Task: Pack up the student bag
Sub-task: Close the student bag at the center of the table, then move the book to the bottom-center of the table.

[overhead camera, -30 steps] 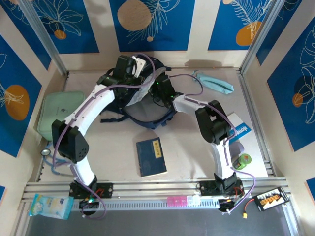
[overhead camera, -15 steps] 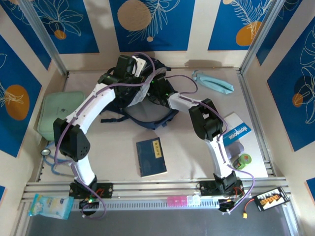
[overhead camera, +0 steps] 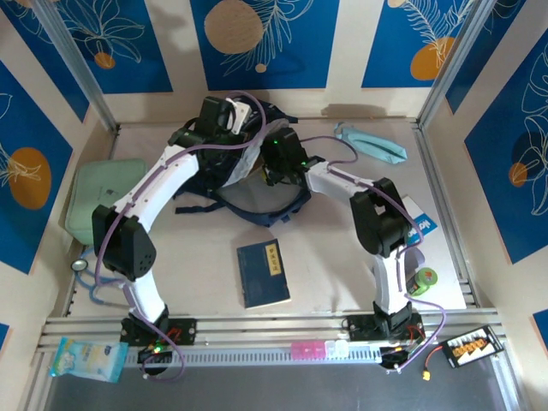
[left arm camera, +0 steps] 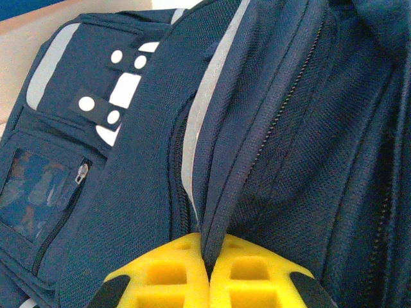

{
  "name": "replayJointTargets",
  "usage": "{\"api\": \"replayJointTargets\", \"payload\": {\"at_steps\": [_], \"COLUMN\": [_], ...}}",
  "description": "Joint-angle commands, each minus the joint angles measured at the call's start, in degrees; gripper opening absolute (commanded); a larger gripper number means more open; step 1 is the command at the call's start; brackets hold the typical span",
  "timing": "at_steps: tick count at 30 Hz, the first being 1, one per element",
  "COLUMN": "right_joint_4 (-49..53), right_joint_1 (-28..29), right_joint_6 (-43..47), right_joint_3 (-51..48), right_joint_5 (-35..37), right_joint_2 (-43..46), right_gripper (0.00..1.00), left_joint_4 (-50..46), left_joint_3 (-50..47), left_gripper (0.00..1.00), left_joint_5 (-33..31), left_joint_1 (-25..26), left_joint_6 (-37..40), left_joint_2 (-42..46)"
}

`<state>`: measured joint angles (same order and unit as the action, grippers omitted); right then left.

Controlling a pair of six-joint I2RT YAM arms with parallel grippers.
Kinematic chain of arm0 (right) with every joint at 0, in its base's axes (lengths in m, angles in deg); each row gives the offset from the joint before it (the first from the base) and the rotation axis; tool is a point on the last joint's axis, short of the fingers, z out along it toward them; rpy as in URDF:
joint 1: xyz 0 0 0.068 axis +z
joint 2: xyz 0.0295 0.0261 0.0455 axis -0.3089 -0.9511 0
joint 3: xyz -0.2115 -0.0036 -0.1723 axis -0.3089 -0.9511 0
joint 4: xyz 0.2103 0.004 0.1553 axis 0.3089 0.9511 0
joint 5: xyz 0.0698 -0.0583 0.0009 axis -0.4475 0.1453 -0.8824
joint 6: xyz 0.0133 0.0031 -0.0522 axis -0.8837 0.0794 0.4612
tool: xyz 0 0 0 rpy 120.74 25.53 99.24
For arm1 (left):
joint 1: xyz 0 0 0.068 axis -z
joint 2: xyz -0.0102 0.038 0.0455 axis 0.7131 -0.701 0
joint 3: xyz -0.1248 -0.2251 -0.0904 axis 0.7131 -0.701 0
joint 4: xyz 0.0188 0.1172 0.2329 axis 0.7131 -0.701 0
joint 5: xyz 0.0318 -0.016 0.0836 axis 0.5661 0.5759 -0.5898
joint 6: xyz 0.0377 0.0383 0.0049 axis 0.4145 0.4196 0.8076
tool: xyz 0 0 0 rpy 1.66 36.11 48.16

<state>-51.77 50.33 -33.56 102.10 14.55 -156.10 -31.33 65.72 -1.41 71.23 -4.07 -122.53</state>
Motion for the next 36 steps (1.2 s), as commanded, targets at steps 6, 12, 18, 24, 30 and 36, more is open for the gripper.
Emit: {"api": "replayJointTargets", "payload": {"at_steps": [6,12,18,24,30,36], "right_joint_4": [-3.2,8.0,23.9,33.7,38.8,44.4], "right_joint_1": [-1.8,-2.5,-0.7,5.9,19.3,27.2], "right_joint_6": [1.4,17.1,35.5,46.0,52.8,54.7], "right_joint_3": [-17.6,-33.2,-37.5,-34.2,-26.9,-18.0], "right_joint_5": [-6.6,-0.2,8.7,13.5,20.3,23.1], "right_joint_2": [15.0,33.0,44.1,43.7,32.7,19.1], "right_gripper": [0.66,0.66,0.76,0.95,0.99,0.99], "left_joint_4": [9.5,10.0,9.5,13.8,17.2,18.6], "left_joint_3": [-5.4,-12.6,-19.2,-26.9,-33.6,-38.1], "left_gripper": [0.0,0.18,0.64,0.86,0.92,0.99], "left_joint_5": [4.9,16.1,22.9,16.2,10.5,7.8], "left_joint_1": [-1.9,-1.9,-1.8,-2.3,-5.7,-9.0], "left_joint_6": [0.2,-1.2,-1.5,-6.9,-13.5,-14.6], "left_joint_2": [2.6,2.7,3.6,8.7,15.6,22.4]}}
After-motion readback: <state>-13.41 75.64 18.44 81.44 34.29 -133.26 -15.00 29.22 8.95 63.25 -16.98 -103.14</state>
